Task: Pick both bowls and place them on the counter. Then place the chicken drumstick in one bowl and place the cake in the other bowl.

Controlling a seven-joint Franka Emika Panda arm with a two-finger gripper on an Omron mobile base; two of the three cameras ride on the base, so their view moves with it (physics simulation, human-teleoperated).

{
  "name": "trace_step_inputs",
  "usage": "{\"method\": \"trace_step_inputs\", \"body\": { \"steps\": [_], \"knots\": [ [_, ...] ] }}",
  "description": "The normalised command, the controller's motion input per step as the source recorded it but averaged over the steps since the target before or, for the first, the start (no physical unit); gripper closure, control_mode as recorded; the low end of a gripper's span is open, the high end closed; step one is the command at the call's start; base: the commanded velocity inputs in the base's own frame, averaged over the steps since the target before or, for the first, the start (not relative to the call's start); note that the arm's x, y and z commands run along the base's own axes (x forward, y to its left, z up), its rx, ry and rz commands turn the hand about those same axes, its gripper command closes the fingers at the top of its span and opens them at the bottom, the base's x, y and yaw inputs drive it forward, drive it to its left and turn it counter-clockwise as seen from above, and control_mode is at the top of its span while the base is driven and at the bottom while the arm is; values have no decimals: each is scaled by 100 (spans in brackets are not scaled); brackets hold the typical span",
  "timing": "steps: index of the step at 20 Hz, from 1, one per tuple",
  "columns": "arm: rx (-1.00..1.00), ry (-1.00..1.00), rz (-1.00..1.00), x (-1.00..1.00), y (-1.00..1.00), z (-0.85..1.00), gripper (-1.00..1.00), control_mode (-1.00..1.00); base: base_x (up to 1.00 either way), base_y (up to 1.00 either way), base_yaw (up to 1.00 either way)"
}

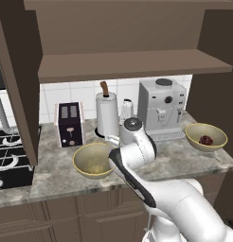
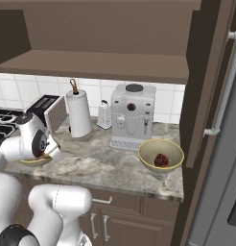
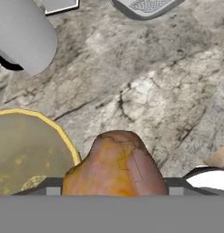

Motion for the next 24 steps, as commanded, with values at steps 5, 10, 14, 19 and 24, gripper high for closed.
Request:
{"method": "trace_step_inputs", "body": {
  "steps": [5,10,14,19,24],
  "knots": [
    [-8,17,0,20,63,20,100,-100,0,0,0],
    [-8,23,5,37,60,15,100,-100,0,0,0],
    [-5,20,3,29,36,-11,100,-100,0,0,0],
    [-1,12,3,10,14,-27,100,-100,0,0,0],
    [-2,14,1,5,18,-32,100,-100,0,0,0]
  ]
}}
